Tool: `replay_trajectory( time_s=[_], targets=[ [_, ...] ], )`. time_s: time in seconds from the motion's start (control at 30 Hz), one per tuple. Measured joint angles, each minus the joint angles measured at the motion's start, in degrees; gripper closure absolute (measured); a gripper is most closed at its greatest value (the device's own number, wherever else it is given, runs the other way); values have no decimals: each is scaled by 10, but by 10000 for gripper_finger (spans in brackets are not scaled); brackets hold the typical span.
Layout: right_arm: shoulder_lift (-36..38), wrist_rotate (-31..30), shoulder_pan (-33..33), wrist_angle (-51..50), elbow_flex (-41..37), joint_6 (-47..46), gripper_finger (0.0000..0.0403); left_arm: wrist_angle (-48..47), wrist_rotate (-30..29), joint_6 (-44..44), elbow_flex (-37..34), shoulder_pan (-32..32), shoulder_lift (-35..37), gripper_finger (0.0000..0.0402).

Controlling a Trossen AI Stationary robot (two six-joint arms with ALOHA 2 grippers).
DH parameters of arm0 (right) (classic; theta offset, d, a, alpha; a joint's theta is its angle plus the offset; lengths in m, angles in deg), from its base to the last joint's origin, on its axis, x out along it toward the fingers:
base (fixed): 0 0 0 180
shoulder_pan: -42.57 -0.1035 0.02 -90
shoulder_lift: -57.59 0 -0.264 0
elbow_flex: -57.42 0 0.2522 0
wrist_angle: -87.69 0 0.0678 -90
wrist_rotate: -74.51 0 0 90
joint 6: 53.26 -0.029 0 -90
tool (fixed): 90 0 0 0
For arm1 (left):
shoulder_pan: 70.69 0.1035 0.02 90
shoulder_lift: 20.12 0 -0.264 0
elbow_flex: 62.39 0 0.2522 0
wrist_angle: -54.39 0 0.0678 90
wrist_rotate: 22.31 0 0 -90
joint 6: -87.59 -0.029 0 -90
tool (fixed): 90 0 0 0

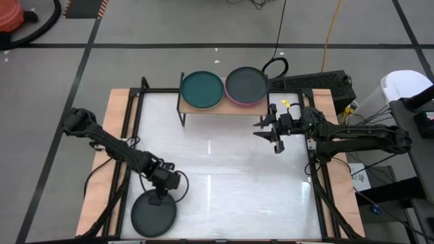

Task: Place and stack plates onto a shelf
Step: Stack the black plate on top of the green plate on the shelf

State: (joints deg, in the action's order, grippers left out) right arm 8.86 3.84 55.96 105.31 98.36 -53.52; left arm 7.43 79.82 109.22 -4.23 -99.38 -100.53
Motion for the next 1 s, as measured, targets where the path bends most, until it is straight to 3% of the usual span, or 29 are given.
replay_trajectory(
  time_s=[0.2, 0.33, 0.43, 0.57, 0.63, 0.8, 1.0],
  targets=[
    [0, 0, 0, -2, 0, 0, 273, 95, 6, 37, -69, -11, 0, 271],
    [0, 0, 0, -4, 0, 1, 273, 104, 8, 46, -91, -14, 0, 273],
    [0, 0, 0, -4, 0, 2, 273, 93, 10, 36, -94, -14, 0, 304],
    [0, 0, 0, -4, 0, 5, 273, 92, 39, 13, -94, -4, 1, 380],
    [0, 0, 0, -4, 0, 5, 273, 97, 49, 21, -94, 6, 2, 388],
    [0, 0, 0, -4, 0, 5, 273, 76, 32, 4, -68, 53, 27, 391],
    [0, 0, 0, -4, 0, 7, 273, -57, -62, -103, 25, 151, 115, 391]
  ],
)
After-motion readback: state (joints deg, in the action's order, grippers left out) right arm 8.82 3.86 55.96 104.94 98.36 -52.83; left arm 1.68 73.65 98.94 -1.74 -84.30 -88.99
